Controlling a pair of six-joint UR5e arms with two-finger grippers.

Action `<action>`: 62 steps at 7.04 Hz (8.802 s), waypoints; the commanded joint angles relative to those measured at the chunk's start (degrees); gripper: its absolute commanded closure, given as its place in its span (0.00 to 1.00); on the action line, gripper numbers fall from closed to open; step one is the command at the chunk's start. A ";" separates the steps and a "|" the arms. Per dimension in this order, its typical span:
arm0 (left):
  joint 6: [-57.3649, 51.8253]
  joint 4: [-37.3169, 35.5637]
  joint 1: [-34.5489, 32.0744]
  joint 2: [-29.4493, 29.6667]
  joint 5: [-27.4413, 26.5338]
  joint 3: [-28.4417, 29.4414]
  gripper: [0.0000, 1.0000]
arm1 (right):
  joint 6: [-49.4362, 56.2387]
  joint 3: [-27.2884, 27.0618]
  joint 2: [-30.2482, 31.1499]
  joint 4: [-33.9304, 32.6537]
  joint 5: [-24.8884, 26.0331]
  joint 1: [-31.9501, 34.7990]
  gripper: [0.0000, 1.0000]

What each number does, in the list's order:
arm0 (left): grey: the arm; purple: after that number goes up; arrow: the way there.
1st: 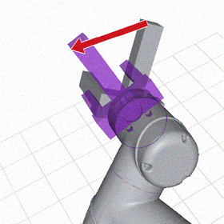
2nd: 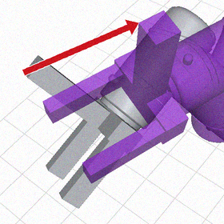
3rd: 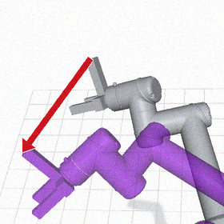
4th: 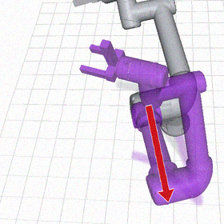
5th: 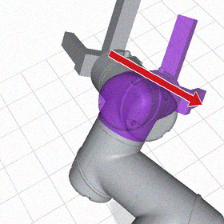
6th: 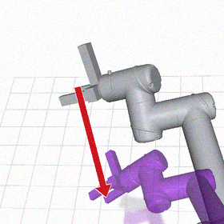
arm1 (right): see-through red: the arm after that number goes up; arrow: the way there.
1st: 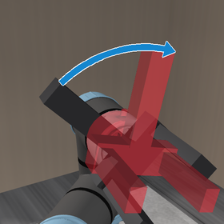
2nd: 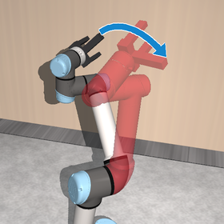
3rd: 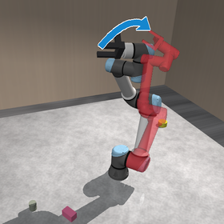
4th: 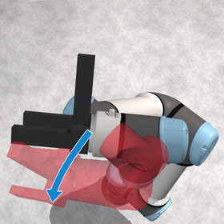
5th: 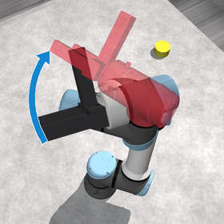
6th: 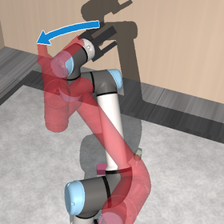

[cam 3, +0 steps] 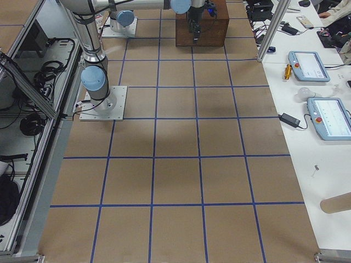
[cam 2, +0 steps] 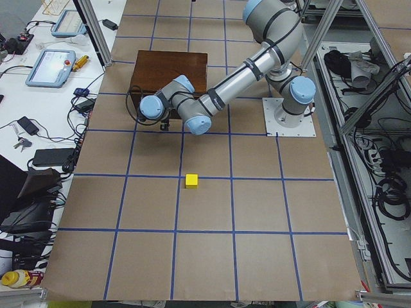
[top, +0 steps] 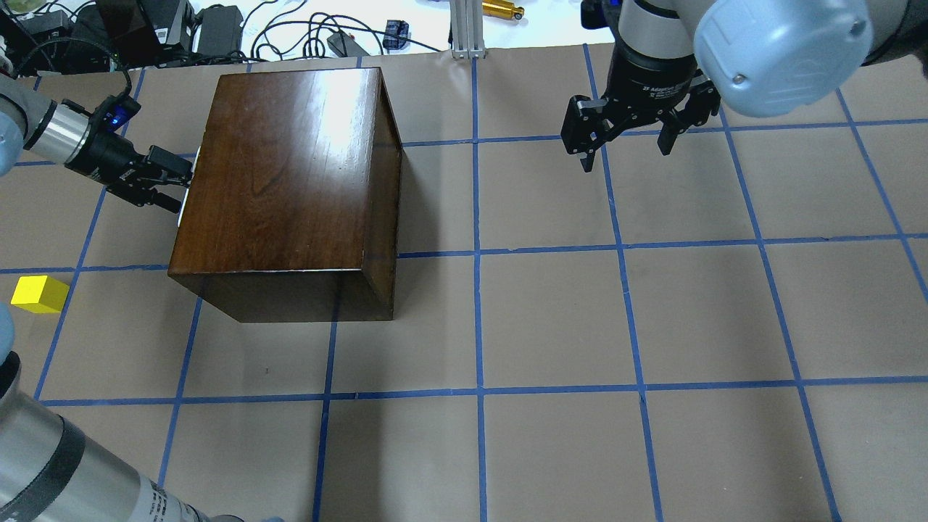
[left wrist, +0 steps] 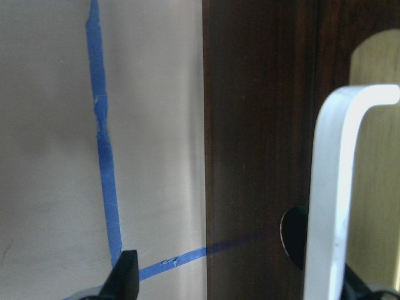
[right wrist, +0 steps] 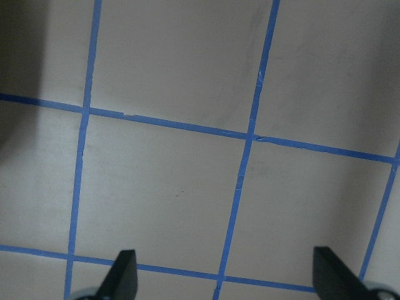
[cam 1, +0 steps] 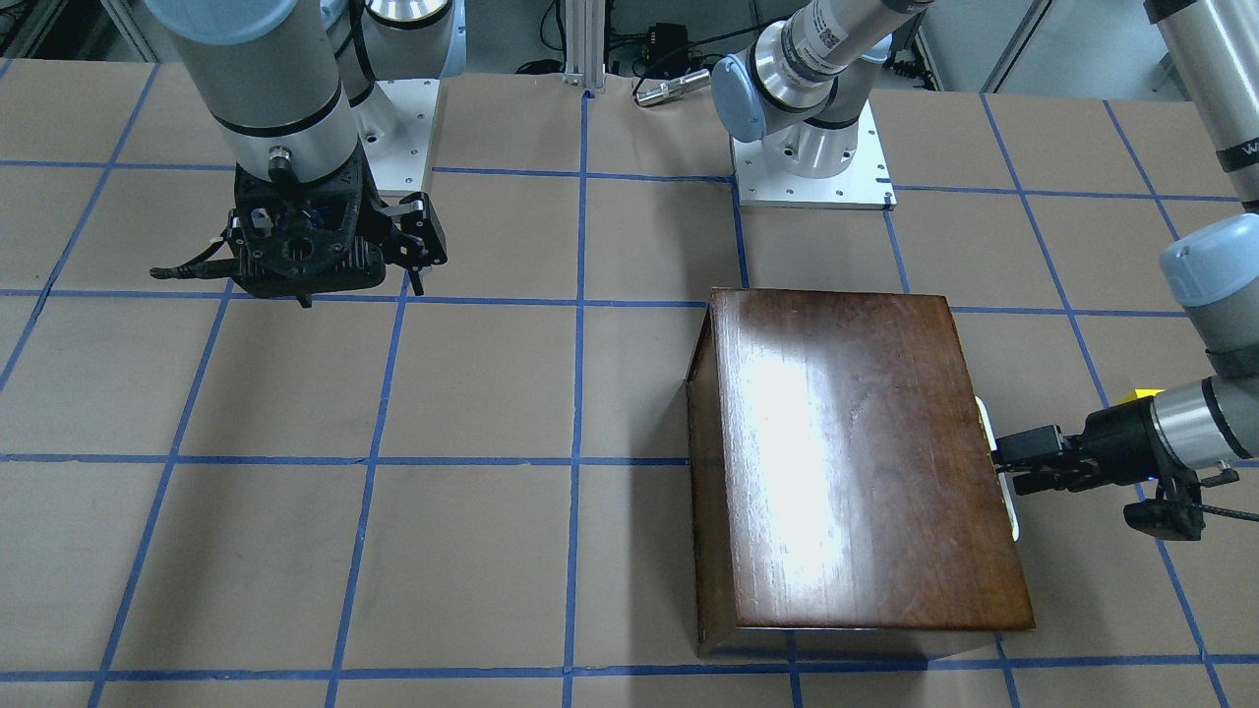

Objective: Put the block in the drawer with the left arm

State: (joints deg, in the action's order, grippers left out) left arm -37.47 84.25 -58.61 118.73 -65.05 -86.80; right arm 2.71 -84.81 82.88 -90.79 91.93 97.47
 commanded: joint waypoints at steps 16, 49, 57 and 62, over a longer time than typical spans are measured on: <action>-6.12 -2.87 12.73 -4.45 -6.40 0.84 0.00 | -0.07 0.00 0.00 0.00 0.00 0.00 0.00; -16.76 7.24 2.75 -27.77 -26.09 -2.41 0.00 | 0.01 0.00 0.00 0.00 0.00 0.00 0.00; -90.52 -25.69 18.27 -13.99 -25.65 -13.66 0.00 | 0.01 0.00 0.00 0.00 0.00 0.00 0.00; -101.22 -30.99 18.27 -4.83 -23.91 -13.40 0.00 | 0.01 0.00 0.00 0.00 0.00 0.00 0.00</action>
State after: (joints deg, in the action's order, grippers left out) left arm -138.20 53.65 -40.34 112.37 -90.26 -100.27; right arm 2.66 -84.82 82.88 -90.79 91.93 97.47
